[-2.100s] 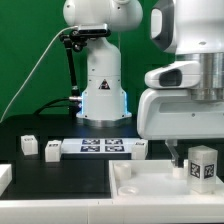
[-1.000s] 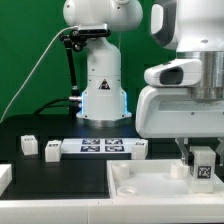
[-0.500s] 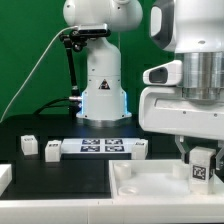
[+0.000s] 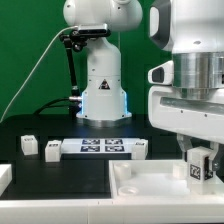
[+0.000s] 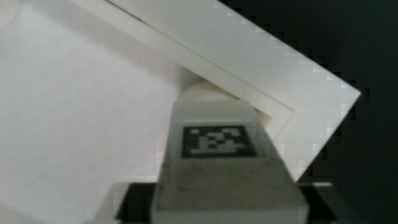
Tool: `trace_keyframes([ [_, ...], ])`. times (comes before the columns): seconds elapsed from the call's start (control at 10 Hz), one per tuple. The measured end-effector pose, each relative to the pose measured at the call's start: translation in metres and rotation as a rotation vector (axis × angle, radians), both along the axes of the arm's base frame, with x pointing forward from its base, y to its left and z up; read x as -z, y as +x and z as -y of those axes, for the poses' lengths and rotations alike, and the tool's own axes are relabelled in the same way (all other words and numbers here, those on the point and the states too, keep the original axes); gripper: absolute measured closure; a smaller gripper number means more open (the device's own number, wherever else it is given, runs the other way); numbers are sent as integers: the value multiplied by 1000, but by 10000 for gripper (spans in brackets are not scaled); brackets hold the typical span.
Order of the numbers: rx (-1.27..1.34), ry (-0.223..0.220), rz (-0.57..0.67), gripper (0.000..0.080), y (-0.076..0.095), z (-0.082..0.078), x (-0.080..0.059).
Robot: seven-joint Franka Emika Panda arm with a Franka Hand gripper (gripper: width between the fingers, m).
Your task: Assemble one leg
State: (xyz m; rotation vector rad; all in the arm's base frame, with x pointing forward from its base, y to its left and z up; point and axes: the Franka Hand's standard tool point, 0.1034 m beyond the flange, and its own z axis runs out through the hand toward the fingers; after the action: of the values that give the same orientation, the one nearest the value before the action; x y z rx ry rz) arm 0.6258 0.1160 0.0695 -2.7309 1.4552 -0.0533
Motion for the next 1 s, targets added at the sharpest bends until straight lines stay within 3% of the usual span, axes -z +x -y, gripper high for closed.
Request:
trace_keyframes([
  [0.2,-86,-5,1,224,-1,-2,0],
  [0.3,-202,-11,3,164,-1,-2,0],
  [1.0,-956,-56,20,151,-1,-6,0],
])
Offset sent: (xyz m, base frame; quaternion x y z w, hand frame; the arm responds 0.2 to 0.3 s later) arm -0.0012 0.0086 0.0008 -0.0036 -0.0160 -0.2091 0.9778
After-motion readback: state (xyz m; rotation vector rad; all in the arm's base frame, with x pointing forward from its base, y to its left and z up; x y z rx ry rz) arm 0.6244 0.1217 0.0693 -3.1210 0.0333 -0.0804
